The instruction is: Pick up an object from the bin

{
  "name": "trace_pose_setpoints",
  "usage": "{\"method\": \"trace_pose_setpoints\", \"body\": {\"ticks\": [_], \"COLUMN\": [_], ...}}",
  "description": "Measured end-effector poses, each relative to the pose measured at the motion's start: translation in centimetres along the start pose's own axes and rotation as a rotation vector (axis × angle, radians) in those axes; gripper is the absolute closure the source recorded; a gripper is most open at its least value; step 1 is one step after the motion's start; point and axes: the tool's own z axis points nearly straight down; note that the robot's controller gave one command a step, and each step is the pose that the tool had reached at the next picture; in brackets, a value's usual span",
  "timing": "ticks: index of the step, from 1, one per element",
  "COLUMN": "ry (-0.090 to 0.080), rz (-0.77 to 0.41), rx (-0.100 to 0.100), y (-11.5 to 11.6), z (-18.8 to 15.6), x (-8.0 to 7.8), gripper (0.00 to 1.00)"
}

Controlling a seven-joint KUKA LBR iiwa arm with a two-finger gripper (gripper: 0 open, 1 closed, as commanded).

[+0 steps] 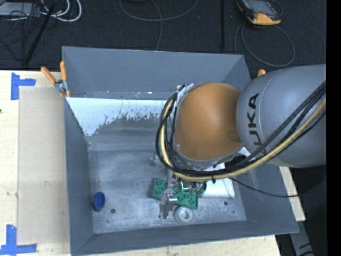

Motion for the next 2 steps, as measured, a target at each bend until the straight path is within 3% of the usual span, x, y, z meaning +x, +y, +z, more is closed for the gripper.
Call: {"method": "trace_pose_setpoints", "body": {"ticks": [1, 2], "ry": [-0.013, -0.024], "rz": [-0.076, -0.074], "rx": [-0.003, -0.004], "y": [-5.40, -5.26], "z": [13.36, 12.64], "x": [-5.94, -6.23], "gripper": [0.00, 1.00]}}
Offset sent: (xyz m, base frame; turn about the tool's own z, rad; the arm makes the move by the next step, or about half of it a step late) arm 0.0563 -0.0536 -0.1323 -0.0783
